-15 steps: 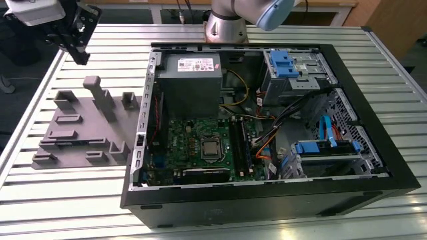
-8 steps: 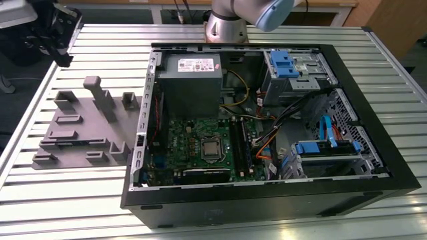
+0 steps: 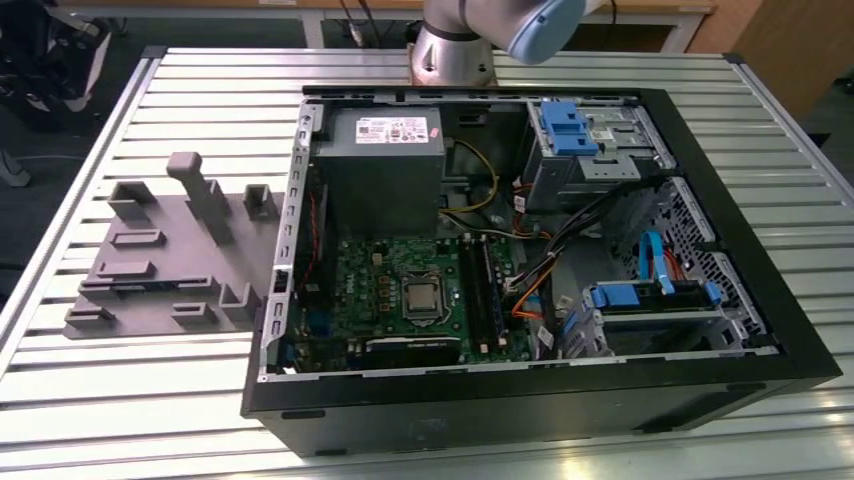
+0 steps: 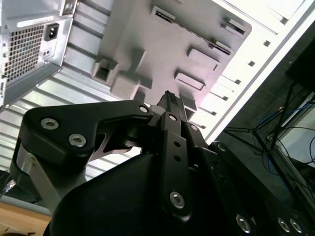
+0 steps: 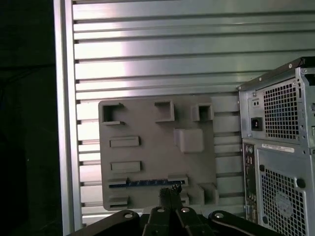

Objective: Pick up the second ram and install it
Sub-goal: 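Reach for the second ram, then pick up the second ram and move it above second insertion slot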

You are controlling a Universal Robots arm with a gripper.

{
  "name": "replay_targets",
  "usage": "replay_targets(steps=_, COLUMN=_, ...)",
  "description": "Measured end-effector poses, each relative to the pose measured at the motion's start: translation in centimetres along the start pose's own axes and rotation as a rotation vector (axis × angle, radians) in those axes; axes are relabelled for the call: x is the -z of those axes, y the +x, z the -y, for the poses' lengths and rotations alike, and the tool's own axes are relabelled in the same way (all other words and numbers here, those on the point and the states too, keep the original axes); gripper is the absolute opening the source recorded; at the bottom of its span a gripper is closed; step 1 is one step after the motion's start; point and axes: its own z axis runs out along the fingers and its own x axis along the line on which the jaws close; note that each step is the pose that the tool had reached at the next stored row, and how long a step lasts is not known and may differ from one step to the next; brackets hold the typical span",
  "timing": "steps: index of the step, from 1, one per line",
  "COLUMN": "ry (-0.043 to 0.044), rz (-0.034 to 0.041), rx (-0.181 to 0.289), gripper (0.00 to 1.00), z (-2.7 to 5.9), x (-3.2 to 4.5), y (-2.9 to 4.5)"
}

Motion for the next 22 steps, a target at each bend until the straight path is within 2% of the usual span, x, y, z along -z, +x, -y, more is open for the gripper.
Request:
replay_targets(steps=4, ry=0.0001, rz=-0.0001, rx=0.0, gripper=0.11, z=0.27, x=0.05, y=1.57)
replay_targets(steps=22, ry=0.0, rz=-0.0004, rx=0.005, gripper=0.11, z=0.28, x=0.05, y=1.62)
